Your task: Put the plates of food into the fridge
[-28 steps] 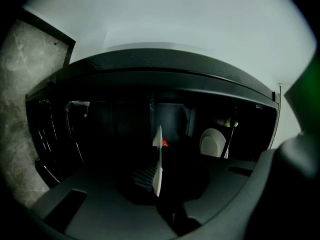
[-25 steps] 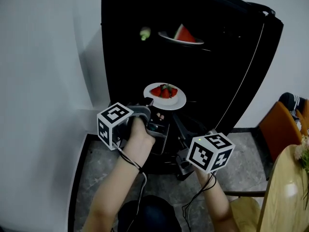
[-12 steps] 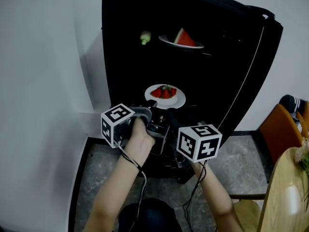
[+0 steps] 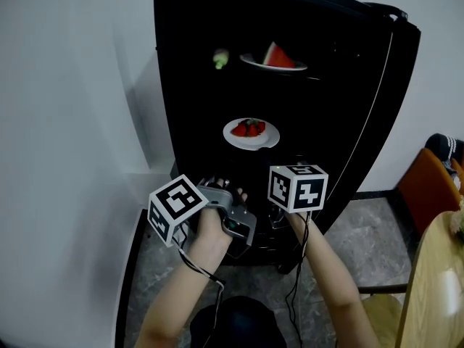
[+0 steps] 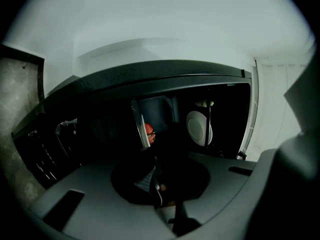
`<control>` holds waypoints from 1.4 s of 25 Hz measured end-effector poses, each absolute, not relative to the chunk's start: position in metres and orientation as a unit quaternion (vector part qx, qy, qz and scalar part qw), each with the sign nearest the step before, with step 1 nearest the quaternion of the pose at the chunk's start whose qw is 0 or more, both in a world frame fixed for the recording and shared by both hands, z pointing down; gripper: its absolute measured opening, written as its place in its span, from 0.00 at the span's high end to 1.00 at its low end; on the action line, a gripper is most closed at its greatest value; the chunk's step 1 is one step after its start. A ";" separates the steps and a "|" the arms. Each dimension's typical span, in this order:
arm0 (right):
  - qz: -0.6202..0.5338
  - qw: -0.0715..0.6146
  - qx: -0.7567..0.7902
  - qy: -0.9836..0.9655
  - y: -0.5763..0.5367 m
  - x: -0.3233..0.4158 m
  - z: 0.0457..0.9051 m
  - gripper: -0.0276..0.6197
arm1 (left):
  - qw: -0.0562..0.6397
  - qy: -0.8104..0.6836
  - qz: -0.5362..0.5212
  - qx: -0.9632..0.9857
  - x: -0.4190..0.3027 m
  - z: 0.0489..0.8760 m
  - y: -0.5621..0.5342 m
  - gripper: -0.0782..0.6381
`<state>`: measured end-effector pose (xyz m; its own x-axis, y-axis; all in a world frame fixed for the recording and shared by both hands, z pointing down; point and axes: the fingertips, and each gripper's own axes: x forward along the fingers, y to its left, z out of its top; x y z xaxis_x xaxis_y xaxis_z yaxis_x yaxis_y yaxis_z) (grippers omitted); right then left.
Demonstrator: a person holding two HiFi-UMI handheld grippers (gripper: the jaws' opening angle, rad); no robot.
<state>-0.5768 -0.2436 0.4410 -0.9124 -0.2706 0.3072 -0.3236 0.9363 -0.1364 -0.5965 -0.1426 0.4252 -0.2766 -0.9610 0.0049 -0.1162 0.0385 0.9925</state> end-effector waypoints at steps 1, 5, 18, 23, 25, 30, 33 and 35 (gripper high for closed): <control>0.090 0.140 0.157 -0.973 -0.247 -0.579 0.441 0.94 | 0.391 -0.608 -0.519 0.456 -0.596 0.425 -0.138 0.86; 0.114 0.105 0.167 -0.974 -0.245 -0.570 0.434 0.94 | 0.353 -0.651 -0.474 0.476 -0.600 0.431 -0.125 0.86; 0.046 -0.042 0.196 -0.979 -0.190 -0.484 0.388 0.94 | 0.027 -0.840 -0.115 0.529 -0.575 0.403 -0.114 0.86; 0.021 -0.059 0.191 -0.980 -0.199 -0.498 0.353 0.94 | -0.026 -0.856 -0.049 0.515 -0.578 0.368 -0.134 0.86; 0.029 -0.057 0.190 -0.980 -0.196 -0.509 0.343 0.94 | -0.014 -0.853 -0.043 0.519 -0.582 0.354 -0.142 0.86; 0.060 -0.019 0.190 -0.980 -0.189 -0.529 0.309 0.94 | 0.002 -0.853 -0.031 0.521 -0.590 0.300 -0.145 0.87; 0.079 0.002 0.202 -0.976 -0.185 -0.527 0.269 0.94 | 0.017 -0.852 -0.023 0.522 -0.587 0.258 -0.138 0.87; 0.081 0.014 0.203 -0.976 -0.180 -0.527 0.234 0.94 | 0.038 -0.855 -0.025 0.517 -0.589 0.229 -0.130 0.87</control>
<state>-0.5271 -0.1796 0.2335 -0.9168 -0.3946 0.0608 -0.3992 0.9041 -0.1521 -0.5895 -0.1297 0.2292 -0.4621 -0.8859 0.0394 -0.8821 0.4638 0.0829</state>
